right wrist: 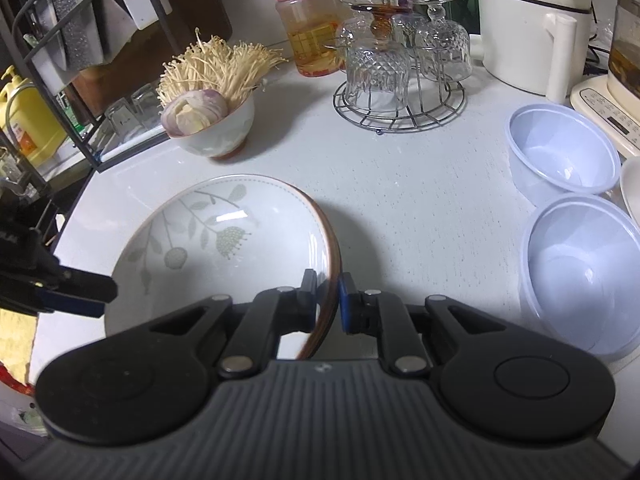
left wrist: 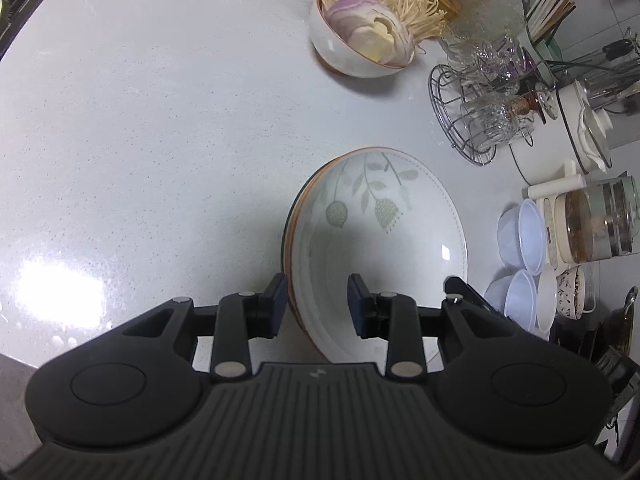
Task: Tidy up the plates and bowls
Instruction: 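Raise the left gripper away from the plate stack, then move the left gripper to the rim of a light blue bowl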
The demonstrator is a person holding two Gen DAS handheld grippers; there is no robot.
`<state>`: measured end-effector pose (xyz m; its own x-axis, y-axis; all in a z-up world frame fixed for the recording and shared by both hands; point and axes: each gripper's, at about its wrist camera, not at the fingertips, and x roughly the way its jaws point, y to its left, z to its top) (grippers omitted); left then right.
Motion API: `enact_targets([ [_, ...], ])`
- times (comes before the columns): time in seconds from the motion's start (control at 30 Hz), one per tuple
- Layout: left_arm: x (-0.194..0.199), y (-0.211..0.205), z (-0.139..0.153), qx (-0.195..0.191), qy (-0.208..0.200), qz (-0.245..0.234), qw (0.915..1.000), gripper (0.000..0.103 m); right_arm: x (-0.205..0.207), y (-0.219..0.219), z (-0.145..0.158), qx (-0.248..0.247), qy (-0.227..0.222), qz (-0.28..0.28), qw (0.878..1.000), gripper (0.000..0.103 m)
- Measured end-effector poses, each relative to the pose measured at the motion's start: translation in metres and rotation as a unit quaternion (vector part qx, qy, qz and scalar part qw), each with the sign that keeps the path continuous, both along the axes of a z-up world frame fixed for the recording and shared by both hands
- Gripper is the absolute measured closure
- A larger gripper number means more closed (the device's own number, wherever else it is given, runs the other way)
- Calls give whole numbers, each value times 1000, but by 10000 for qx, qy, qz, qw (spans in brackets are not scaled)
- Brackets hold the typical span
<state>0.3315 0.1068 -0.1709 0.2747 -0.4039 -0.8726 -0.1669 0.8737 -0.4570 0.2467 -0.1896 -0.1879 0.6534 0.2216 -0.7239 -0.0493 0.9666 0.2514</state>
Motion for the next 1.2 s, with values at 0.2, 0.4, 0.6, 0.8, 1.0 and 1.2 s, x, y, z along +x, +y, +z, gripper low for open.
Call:
enact_targets([
  [0.2,-13,0,3,163,-167,5,9997,66,2,0,1,-45,50,128,9999,88],
  [0.4,-28,-13,31,471,-748,-62,9961,66,-10,-3,16,-42,-260,79,9996,89],
  [0.6,-42,-37,75,819,-1464,-389,9851,66,-25,-9,54,54,-661,65,9978,89],
  [0.8,-57,-60,120,962,-2124,-688,9700,66,-44,-15,96,276,-1047,-26,9941,89],
  [1.0,-72,-66,151,882,-2554,-893,9587,66,-69,-18,124,332,-1301,-200,9907,89],
  [1.2,-76,-61,159,775,-2697,-1122,9533,66,-85,-10,138,267,-1457,-439,9880,89],
])
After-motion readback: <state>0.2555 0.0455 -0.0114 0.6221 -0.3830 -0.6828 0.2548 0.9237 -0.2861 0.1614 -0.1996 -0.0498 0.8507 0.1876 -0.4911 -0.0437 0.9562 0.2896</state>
